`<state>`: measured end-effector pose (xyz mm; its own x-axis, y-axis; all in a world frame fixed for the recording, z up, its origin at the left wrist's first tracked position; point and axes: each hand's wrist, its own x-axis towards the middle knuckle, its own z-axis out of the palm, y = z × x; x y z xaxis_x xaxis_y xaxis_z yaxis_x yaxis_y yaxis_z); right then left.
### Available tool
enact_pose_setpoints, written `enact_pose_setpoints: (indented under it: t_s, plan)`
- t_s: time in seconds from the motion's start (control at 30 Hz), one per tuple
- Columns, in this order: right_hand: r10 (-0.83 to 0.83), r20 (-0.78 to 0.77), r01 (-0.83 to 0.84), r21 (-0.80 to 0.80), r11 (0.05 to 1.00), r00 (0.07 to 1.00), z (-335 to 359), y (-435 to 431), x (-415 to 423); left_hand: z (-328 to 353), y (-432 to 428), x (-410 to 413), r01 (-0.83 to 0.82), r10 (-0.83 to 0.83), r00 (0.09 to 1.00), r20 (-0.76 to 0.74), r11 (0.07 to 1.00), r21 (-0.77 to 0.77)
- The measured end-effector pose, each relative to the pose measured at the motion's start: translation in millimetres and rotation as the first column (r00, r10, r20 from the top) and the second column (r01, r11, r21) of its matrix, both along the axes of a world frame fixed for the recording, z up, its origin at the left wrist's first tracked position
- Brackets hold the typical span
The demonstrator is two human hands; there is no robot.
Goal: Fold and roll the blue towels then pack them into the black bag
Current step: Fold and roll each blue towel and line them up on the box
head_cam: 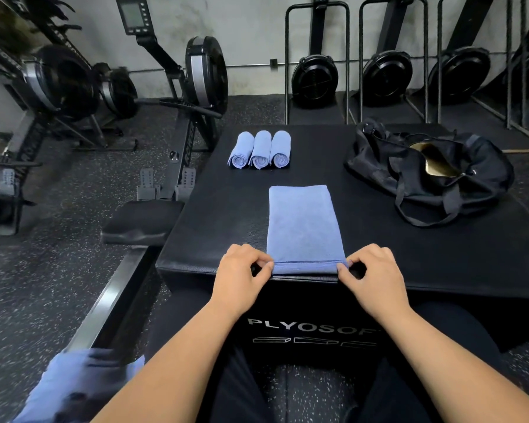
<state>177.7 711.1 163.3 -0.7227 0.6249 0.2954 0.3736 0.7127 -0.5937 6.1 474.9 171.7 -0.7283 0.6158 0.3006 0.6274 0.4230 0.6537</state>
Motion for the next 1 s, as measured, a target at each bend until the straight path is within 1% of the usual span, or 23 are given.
enact_pose_setpoints:
  t_s: [0.07, 0.1, 0.13, 0.2, 0.27, 0.3, 0.37, 0.43, 0.57, 0.73, 0.9, 1.0]
  plan:
    - [-0.013, -0.039, 0.012, -0.021, 1.0, 0.999, 2.8, -0.5, -0.7, 0.4, 1.7, -2.3, 0.007, -0.007, 0.999, -0.033, 1.0, 0.006]
    - [-0.001, -0.061, 0.001, -0.006, 1.0, 0.998, 3.3, -0.2, -0.7, 0.2, 2.1, -4.0, 0.02, -0.019, 0.998, -0.067, 1.0, 0.013]
    - [0.027, -0.08, -0.023, 0.042, 0.999, 0.996, 3.2, 0.0, -0.8, 0.2, 2.3, -5.2, 0.037, -0.035, 0.993, -0.116, 0.999, 0.012]
    - [0.123, -0.106, -0.1, 0.201, 0.975, 0.987, -0.2, 1.1, -2.2, -1.0, 3.3, -6.0, 0.067, -0.07, 0.967, -0.245, 0.998, -0.017]
    - [0.223, -0.102, -0.172, 0.363, 0.916, 0.97, -5.7, 2.0, -3.4, -3.5, 4.9, -4.2, 0.093, -0.101, 0.932, -0.348, 0.995, -0.039]
    - [0.25, -0.093, -0.19, 0.419, 0.888, 0.964, -7.7, 2.3, -3.4, -4.5, 5.8, -3.3, 0.102, -0.111, 0.918, -0.382, 0.994, -0.044]
    - [0.268, -0.079, -0.196, 0.494, 0.847, 0.96, -10.4, 5.2, -1.8, -6.1, 6.5, -2.5, 0.098, -0.112, 0.896, -0.43, 0.994, -0.055]
    - [0.27, -0.072, -0.191, 0.537, 0.822, 0.96, -12.0, 7.8, 0.9, -7.4, 6.0, -2.3, 0.084, -0.104, 0.883, -0.457, 0.994, -0.064]
    - [0.292, -0.088, -0.202, 0.535, 0.82, 0.952, -12.3, 9.4, 4.8, -10.2, 2.1, -1.1, 0.093, -0.118, 0.901, -0.417, 0.992, -0.079]
    - [0.259, -0.049, -0.215, 0.421, 0.881, 0.965, -13.3, 14.4, 6.4, -13.9, -2.4, -9.0, 0.112, -0.138, 0.937, -0.321, 0.989, -0.098]
    - [0.188, -0.019, -0.172, 0.314, 0.934, 0.982, -10.9, 12.1, -0.7, -8.8, 2.5, -7.2, 0.063, -0.078, 0.972, -0.221, 0.995, -0.076]
    - [0.166, -0.005, -0.159, 0.251, 0.955, 0.986, -8.1, 11.9, -4.7, -4.6, 4.2, -4.6, 0.037, -0.038, 0.997, -0.07, 0.999, -0.015]
